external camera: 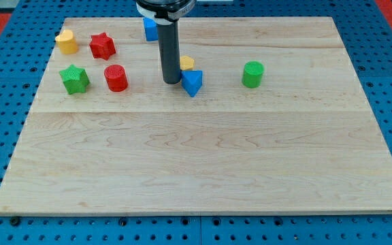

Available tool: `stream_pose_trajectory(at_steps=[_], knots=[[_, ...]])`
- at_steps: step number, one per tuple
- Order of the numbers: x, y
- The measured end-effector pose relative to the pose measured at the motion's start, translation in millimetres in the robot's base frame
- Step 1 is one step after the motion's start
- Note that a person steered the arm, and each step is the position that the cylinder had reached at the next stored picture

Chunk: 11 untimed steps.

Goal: Arrange the hexagon triangle and green circle in a horizontal line

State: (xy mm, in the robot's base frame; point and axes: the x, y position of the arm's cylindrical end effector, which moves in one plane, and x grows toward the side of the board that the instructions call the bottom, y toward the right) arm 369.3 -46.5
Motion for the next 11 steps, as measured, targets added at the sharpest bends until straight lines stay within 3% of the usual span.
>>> stream_pose_trajectory(at_steps=[1, 2, 3, 4, 5, 7, 8, 9, 10, 11], knots=[[22, -37], [76, 7], [75, 65], [32, 69], [21, 50], [20, 8], [25, 39], [-1, 81], [-63, 60], [-75, 21]])
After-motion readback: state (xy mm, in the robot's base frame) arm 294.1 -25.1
